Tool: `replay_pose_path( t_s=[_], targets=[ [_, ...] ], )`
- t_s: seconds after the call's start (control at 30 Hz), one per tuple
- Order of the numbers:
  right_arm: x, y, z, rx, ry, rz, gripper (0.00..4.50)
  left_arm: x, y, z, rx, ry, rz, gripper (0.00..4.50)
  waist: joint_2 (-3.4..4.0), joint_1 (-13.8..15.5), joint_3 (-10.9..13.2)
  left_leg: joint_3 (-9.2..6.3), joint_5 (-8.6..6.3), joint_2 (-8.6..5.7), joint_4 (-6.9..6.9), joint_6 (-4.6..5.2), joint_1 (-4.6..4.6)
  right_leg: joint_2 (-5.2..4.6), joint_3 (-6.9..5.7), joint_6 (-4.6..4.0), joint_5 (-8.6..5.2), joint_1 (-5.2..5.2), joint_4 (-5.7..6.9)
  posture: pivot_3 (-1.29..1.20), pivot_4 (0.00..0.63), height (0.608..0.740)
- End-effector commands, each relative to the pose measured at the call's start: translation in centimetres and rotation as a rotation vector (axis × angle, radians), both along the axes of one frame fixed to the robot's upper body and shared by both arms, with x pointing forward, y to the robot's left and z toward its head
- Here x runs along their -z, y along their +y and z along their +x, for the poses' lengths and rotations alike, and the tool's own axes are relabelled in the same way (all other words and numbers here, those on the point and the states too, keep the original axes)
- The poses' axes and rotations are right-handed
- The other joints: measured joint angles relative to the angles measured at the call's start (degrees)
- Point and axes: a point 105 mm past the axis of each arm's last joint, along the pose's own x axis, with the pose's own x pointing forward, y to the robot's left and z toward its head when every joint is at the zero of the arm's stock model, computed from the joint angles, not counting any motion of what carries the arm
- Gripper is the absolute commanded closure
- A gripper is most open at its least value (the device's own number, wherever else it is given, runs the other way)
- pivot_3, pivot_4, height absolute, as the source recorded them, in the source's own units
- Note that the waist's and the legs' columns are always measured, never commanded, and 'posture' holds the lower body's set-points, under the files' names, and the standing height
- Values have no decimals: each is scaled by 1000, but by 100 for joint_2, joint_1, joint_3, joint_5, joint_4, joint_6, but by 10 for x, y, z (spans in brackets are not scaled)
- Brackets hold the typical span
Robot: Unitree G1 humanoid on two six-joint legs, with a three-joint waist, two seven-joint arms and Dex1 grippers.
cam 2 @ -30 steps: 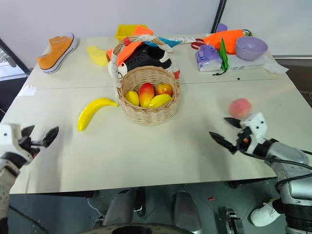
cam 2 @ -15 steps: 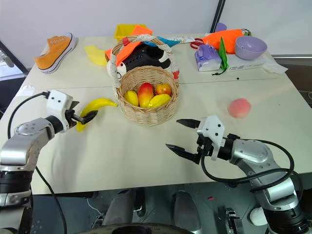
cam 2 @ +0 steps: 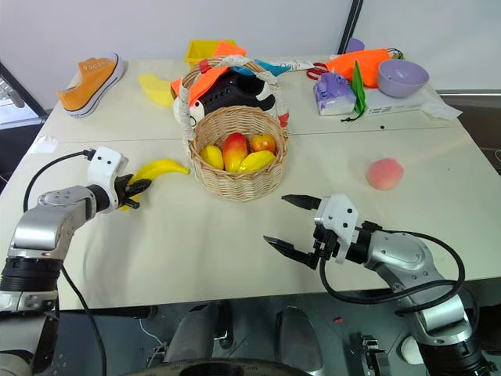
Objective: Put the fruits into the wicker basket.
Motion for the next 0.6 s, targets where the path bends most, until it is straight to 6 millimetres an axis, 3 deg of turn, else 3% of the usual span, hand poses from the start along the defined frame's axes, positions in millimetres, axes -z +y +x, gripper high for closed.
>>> replay_pose_path(
  t_s=[0.03,0.2,0.33,0.43,0.6],
  targets=[
    [-4,0,-1,2,-35,2,0,-32,22,-6,-54,-141,12,3683,0,-12,0,0,0,0,0,0,0,0,0,0,0,-1,0,0,150,733],
    [-4,-5,4,14,-44,-10,0,-80,12,-62,150,-327,-130,3683,-6,-36,1,-2,-1,6,-6,-3,0,-6,7,-1,0,-2,-1,0,150,733],
    [-6,-7,12,6,-53,-22,0,-95,-37,-95,419,-263,-196,3683,-3,13,-1,-13,-11,4,-2,-23,4,-18,-3,-26,-14,-6,-4,0,150,733],
    [-10,-6,18,-7,-71,-25,0,-104,-73,-87,511,-267,-160,3683,-1,82,-1,-18,-13,-12,1,-23,8,-42,-19,-31,-14,7,-17,0,150,733],
    [-15,-1,21,-18,-88,-19,0,-125,-142,-47,583,-374,-93,3683,-5,161,-4,-19,-11,-15,15,-16,0,-35,-26,-32,-9,26,-19,0,150,733]
  ],
)
